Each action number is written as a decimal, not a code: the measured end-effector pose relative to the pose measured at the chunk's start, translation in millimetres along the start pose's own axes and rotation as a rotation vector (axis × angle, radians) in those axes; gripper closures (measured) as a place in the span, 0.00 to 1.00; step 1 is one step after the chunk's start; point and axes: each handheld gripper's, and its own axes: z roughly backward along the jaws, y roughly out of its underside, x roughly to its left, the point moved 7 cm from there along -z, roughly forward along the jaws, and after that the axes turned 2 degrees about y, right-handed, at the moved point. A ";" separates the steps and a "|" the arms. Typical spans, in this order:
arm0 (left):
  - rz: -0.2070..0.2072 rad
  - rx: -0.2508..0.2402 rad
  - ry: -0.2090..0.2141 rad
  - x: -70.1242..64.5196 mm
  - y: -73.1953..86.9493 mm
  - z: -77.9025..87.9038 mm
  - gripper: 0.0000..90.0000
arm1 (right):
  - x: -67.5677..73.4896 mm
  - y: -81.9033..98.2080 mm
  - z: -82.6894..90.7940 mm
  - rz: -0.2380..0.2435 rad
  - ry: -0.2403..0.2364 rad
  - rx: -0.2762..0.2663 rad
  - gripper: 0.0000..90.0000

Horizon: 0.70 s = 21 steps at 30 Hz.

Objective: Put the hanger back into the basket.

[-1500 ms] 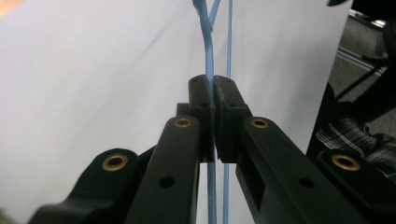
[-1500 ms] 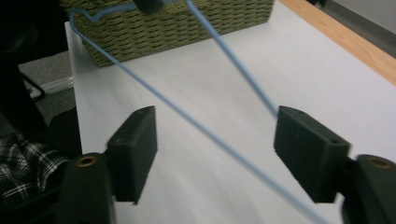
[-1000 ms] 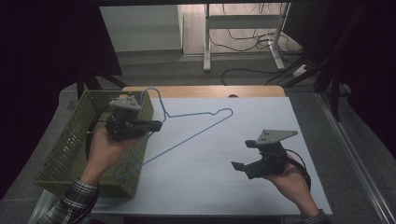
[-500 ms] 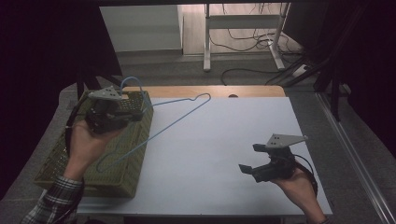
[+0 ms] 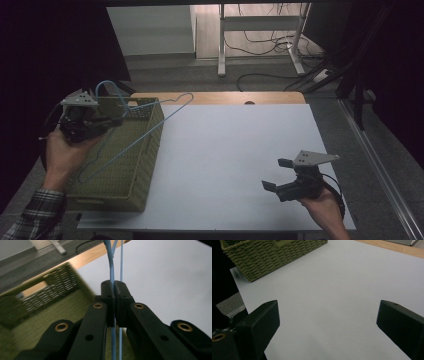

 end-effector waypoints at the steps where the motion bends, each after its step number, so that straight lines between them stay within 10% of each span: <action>1: 0.004 0.002 -0.007 4.1 2.5 1.2 0.98 | -0.3 1.8 0.9 -0.006 0.004 0.001 0.05; 21: 0.081 0.027 -0.141 69.0 55.3 14.4 0.98 | -8.7 20.6 9.1 -0.027 0.042 0.014 0.04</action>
